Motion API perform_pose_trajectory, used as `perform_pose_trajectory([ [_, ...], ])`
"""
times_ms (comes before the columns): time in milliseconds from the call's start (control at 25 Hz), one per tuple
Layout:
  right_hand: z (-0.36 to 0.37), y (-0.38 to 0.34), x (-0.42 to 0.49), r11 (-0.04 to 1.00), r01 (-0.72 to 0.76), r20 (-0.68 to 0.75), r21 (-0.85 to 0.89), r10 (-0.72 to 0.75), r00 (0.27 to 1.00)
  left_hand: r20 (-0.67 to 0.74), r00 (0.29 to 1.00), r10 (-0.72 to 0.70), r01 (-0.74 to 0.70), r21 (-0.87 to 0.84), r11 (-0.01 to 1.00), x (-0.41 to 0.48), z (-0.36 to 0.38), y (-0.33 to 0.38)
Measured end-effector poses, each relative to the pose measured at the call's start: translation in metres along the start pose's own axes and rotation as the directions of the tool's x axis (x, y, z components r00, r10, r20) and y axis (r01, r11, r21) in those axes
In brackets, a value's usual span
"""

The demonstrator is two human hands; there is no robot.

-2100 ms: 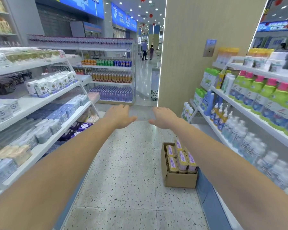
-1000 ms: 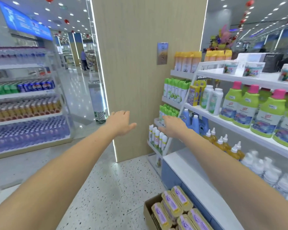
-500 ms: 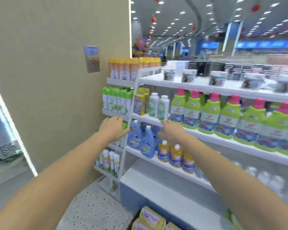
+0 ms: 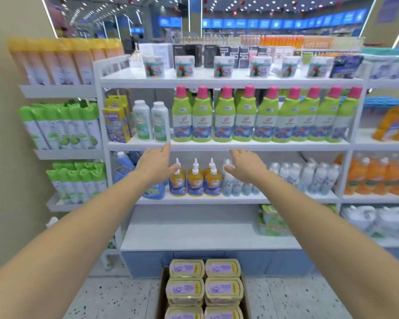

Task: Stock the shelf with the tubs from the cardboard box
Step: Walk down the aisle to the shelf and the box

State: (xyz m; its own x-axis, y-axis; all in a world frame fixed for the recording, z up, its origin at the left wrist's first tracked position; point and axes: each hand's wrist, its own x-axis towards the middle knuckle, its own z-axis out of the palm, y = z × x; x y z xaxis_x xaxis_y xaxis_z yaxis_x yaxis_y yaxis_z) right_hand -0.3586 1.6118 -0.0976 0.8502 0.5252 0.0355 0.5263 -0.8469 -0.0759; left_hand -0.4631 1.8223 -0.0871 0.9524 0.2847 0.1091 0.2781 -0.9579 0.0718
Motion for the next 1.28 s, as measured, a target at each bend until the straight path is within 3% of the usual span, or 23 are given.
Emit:
perform_pose_trajectory([
  [200,0.062,0.024,-0.016,0.996,-0.089,0.021,0.015,0.088,0.996,0.016,1.000,0.025,-0.023,-0.109,0.994,0.002,0.069,0.012],
  [320,0.119,0.038,-0.025,0.995,-0.103,0.112,0.012,0.101,0.989,0.068,0.998,0.015,-0.004,-0.150,0.989,-0.004,0.128,0.018],
  [560,0.235,0.060,-0.040,0.991,-0.122,0.275,0.055,0.103,0.956,0.216,0.974,-0.066,0.102,-0.160,0.982,-0.026,0.244,0.017],
  [800,0.346,0.083,-0.040,0.971,-0.193,0.309,0.143,0.142,0.940,0.251,0.956,-0.154,0.221,-0.270,0.937,-0.043,0.368,0.002],
  [920,0.419,0.096,-0.032,0.933,-0.297,0.366,0.204,0.209,0.907,0.306,0.933,-0.188,0.281,-0.295,0.913,-0.052,0.449,-0.014],
  [1080,0.531,0.111,-0.027,0.899,-0.354,0.336,0.260,0.259,0.906,0.333,0.906,-0.261,0.368,-0.318,0.874,-0.064,0.558,-0.047],
  [1280,0.671,0.130,-0.034,0.819,-0.483,0.336,0.309,0.381,0.861,0.359,0.836,-0.416,0.536,-0.366,0.761,-0.077,0.688,-0.094],
])
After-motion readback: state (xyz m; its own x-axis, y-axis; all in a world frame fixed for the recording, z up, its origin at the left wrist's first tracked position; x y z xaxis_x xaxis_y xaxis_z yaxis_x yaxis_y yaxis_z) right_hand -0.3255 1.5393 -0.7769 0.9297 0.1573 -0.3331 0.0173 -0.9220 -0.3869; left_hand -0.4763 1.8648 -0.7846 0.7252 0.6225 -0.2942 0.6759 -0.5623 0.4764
